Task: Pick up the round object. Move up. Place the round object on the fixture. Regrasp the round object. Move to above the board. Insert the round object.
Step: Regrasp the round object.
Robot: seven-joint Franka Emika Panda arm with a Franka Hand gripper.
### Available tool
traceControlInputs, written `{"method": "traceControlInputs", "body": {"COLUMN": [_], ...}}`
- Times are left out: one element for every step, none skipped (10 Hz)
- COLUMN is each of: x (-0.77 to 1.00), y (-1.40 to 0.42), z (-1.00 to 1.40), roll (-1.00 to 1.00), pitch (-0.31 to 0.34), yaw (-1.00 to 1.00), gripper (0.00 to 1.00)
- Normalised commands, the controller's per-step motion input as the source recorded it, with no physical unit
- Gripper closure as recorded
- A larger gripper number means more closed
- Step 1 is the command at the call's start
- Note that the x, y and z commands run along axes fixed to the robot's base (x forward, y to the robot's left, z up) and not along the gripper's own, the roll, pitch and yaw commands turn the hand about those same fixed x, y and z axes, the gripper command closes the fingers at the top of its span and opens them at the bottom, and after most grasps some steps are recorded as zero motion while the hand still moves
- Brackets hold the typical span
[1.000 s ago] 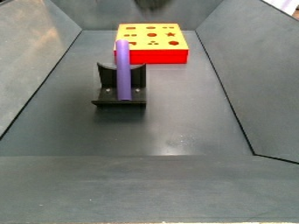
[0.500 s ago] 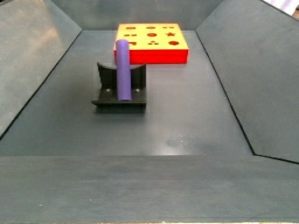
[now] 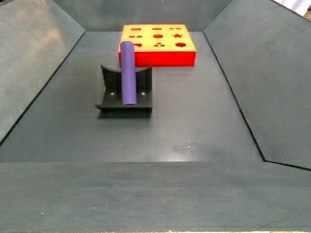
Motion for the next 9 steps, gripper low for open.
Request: {"method": "traceControlInputs", "body": {"x": [0.0,0.01,0.01,0.01,0.02,0.03,0.05,0.06,0.07], "y": [-0.02,-0.02,-0.01,-0.02,-0.02,-0.02,-0.02,-0.03,-0.03], "z": [0.01,0.01,0.01,0.01,0.01,0.0,0.0,0.0,0.0], "roll": [1.0,1.0,1.0,1.0,1.0,1.0,1.0,1.0,1.0], "pitch": [0.038,0.039,0.044,0.054,0.058,0.072,0.083,0.104,0.117], "yaw": [0.0,0.0,0.0,0.0,0.0,0.01,0.01,0.02,0.03], "gripper": [0.0,0.0,0.0,0.0,0.0,0.0,0.0,0.0,0.0]}}
